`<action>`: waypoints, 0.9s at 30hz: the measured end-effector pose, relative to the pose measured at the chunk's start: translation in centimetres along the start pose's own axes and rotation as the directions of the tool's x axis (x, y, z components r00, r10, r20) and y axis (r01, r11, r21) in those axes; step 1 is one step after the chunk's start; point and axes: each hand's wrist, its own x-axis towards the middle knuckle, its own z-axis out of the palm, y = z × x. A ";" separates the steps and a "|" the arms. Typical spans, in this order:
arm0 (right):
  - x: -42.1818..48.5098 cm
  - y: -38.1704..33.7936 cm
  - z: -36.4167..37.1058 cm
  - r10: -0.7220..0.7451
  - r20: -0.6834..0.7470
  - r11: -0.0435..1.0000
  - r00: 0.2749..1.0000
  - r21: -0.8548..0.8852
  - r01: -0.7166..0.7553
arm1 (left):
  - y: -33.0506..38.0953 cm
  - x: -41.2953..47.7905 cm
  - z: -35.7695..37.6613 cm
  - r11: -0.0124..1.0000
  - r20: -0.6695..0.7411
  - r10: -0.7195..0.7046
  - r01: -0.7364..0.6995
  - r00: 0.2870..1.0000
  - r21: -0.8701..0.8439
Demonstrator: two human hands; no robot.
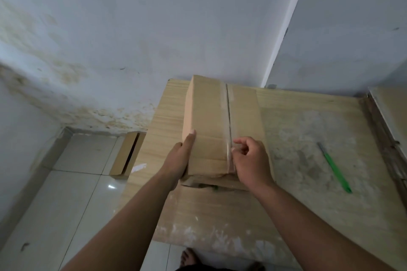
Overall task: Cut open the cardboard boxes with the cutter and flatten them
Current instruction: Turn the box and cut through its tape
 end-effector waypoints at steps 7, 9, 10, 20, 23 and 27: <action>1.2 1.1 -0.4 -0.137 0.150 0.910 0.979 -0.371 0.184 | -1.7 0.9 -0.1 1.000 0.026 0.009 -0.010 1.000 0.027; 1.1 2.2 -0.8 -0.204 0.123 0.818 0.971 -0.524 0.238 | -2.2 1.1 0.6 0.983 -0.041 0.091 -0.083 0.995 0.165; 0.9 2.8 -0.9 -0.217 0.104 0.795 0.971 -0.558 0.237 | -2.4 1.2 1.0 0.954 -0.074 0.156 -0.131 0.985 0.268; -0.5 8.3 -3.7 -0.373 0.038 0.809 0.927 -0.475 0.345 | -0.4 1.8 8.4 0.308 0.143 0.497 -0.327 0.856 0.893; -0.1 10.9 -7.0 -0.326 -0.144 0.890 0.934 -0.379 0.252 | -0.9 2.4 10.4 0.225 0.178 0.450 -0.304 0.875 0.926; 2.4 15.5 -12.2 -0.031 -0.222 0.904 0.974 -0.422 -0.068 | -1.6 2.7 10.8 0.148 0.159 0.454 -0.250 0.877 0.957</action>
